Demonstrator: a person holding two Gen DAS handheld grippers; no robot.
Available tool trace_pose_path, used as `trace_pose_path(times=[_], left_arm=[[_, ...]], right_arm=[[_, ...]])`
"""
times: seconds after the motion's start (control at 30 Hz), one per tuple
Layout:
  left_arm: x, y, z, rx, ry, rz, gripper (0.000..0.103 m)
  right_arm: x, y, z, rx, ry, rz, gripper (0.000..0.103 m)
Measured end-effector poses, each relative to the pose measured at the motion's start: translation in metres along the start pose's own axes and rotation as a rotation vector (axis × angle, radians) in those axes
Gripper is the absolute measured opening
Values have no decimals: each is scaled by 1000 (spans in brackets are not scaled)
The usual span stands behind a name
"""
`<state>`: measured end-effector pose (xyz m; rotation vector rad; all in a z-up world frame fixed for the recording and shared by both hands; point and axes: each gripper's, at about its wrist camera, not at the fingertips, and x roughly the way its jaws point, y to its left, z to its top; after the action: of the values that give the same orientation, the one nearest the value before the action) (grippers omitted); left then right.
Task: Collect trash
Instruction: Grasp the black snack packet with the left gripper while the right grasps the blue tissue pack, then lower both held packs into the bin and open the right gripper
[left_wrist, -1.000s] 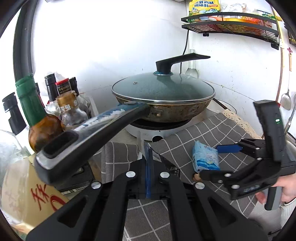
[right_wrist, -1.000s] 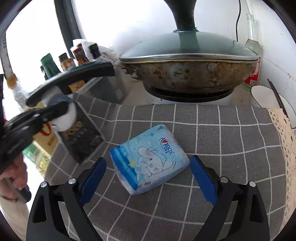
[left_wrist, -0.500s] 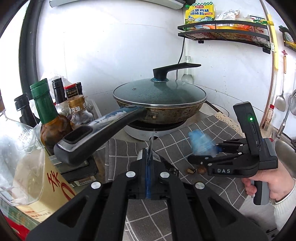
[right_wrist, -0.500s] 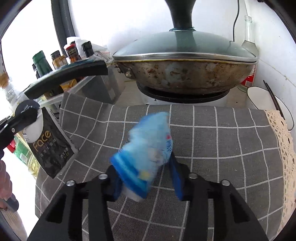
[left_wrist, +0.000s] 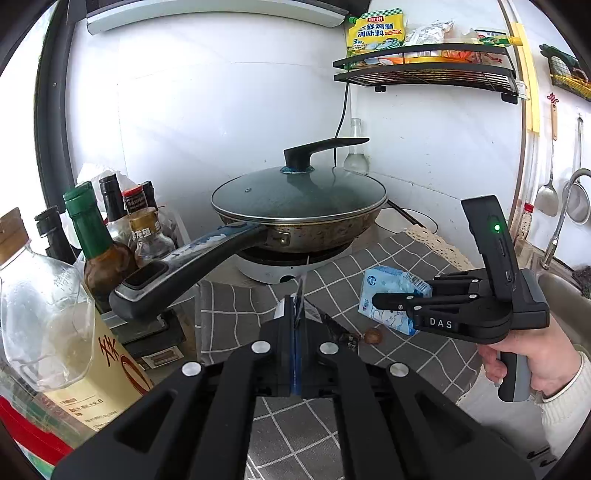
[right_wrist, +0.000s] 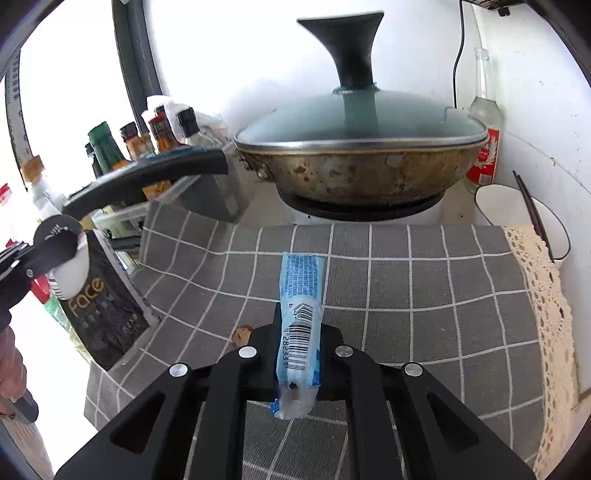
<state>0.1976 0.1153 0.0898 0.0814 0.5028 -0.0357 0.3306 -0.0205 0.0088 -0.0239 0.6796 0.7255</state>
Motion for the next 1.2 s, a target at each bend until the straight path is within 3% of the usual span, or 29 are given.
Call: trace_pose_path(times=[0.23,0.47,0.6,0.87,1.2], left_arm=[[-23,-28,-12,-16,-8,-51,1],[-43,-75,-40,-8,10,-138,1],[-51,-103,-61,11,43,-182,1],[-51,-150,-110,47,137,-259,1],[-16,-157,-179,-40,293,-301,1]], right_arm=[[-55,7,-12,-18,-69,35,11],[-121,18,-61,-35,-98,47,11],[-145,22,-94,-39,-88,5,11],[-150,15,-163,29,-1,-8,11],[-128,-3,-214,86,123,-29,11]])
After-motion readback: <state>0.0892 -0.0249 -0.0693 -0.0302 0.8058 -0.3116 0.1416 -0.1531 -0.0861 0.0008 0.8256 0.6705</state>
